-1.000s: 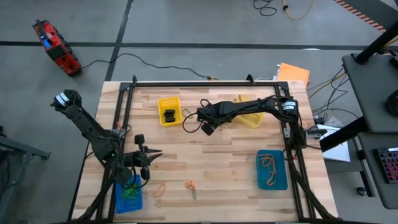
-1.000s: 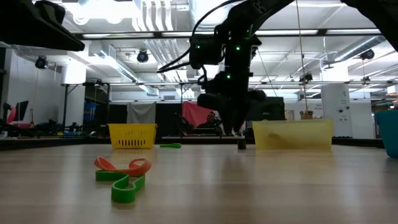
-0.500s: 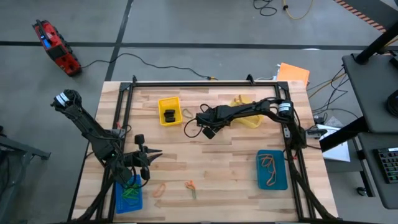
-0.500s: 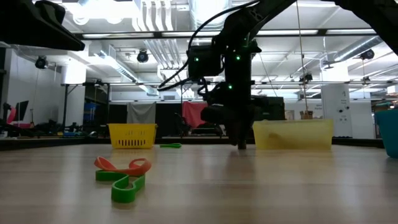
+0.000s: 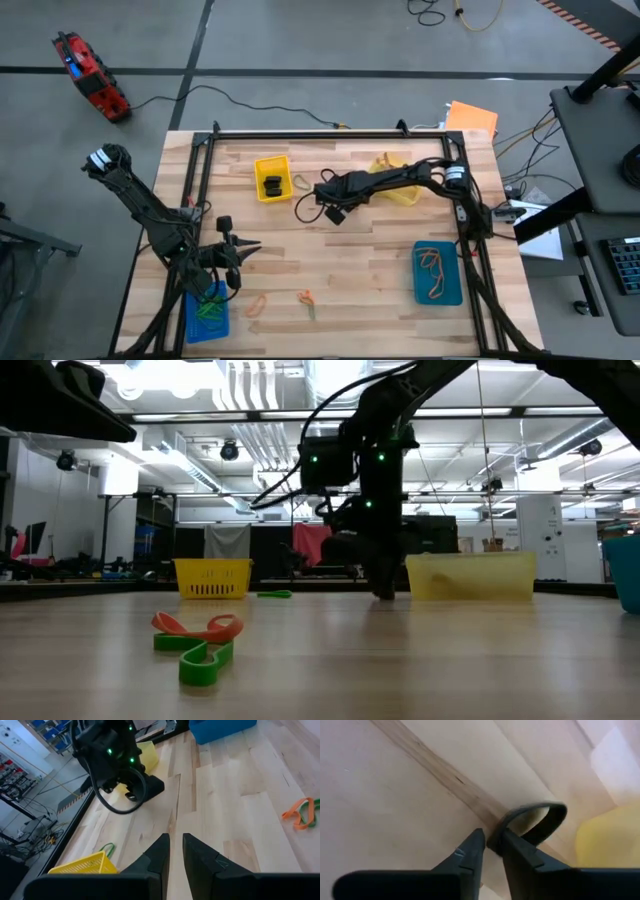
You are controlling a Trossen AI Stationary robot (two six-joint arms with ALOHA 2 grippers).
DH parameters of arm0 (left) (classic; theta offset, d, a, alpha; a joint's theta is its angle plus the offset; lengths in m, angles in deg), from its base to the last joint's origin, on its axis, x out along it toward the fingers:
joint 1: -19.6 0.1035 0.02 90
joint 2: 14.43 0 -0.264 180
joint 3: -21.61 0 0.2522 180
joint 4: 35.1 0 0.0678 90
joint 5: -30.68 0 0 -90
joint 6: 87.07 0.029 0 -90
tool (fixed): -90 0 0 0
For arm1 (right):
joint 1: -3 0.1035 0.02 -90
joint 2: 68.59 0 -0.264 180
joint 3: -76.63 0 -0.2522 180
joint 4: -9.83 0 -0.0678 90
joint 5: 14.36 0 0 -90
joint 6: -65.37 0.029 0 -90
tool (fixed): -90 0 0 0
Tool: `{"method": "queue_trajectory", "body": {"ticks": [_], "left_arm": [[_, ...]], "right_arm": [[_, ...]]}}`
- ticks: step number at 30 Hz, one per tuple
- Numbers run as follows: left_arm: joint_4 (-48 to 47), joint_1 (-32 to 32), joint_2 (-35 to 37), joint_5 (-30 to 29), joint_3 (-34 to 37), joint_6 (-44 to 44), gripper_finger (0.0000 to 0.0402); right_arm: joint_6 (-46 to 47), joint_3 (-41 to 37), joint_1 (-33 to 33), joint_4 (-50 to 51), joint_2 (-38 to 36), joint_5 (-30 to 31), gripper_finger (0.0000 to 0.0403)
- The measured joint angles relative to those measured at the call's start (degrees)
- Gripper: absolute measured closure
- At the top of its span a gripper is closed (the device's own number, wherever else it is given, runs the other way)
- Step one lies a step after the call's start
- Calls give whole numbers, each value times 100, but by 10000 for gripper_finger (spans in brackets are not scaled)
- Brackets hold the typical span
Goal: Sort rubber bands into baskets
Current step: Put the black rubber band into the left yellow bin
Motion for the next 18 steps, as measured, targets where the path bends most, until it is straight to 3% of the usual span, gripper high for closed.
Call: {"method": "queue_trajectory", "body": {"ticks": [6, 18], "left_arm": [[2, 0, 0, 0, 0, -1, 365], [162, 0, 0, -7, 0, -27, 364]], "right_arm": [[-272, 17, 11, -85, 254, 21, 389], [-998, 97, 399, -60, -192, -109, 394]]}}
